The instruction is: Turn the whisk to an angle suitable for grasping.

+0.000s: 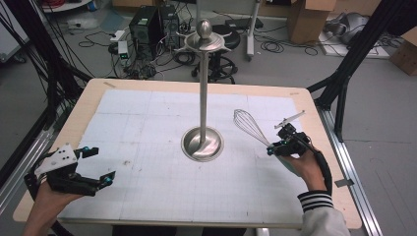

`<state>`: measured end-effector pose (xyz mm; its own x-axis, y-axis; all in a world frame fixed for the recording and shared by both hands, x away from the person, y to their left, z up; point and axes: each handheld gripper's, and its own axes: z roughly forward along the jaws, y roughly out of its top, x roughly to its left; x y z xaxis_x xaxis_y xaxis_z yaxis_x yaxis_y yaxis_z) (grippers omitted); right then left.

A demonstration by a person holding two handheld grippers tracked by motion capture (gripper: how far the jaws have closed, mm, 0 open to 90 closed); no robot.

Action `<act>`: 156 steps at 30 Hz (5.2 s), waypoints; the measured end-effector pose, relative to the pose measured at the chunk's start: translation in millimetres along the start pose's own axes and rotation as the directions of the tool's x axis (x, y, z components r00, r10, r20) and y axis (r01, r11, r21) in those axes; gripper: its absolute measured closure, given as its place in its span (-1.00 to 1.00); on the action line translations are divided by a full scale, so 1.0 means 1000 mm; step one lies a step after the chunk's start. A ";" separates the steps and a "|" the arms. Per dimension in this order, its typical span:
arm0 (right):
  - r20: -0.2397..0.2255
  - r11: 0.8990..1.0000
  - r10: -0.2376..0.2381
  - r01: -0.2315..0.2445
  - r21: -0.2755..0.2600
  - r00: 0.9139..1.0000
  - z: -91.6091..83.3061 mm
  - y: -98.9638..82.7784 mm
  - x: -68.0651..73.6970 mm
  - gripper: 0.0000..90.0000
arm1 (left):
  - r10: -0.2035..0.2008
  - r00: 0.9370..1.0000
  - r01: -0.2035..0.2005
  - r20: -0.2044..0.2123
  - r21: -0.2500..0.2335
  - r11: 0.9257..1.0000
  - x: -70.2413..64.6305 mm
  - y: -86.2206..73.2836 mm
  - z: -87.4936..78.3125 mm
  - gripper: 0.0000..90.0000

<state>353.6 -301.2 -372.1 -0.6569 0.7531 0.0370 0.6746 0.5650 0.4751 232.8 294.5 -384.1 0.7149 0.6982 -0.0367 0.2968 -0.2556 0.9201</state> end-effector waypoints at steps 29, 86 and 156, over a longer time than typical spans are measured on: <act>-0.263 0.908 -0.415 0.380 -0.176 0.871 -0.076 -0.003 0.022 0.54 | 0.007 1.000 -0.007 -0.001 0.002 1.000 -0.002 0.002 0.000 -0.96; -0.382 0.831 -0.555 0.514 -0.213 0.739 0.014 0.067 0.163 0.53 | 0.020 0.999 -0.019 0.031 -0.013 1.000 -0.004 0.005 -0.002 -0.96; -0.385 0.787 -0.590 0.612 -0.079 0.709 0.116 0.103 0.260 0.52 | 0.020 0.999 -0.020 0.035 -0.018 1.000 -0.003 0.005 -0.003 -0.96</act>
<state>291.3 -8.4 -415.1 -0.9939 0.0708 0.0845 0.1022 0.8788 0.4661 230.1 293.6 -378.1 0.7423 0.6693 -0.0313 0.2714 -0.2576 0.9274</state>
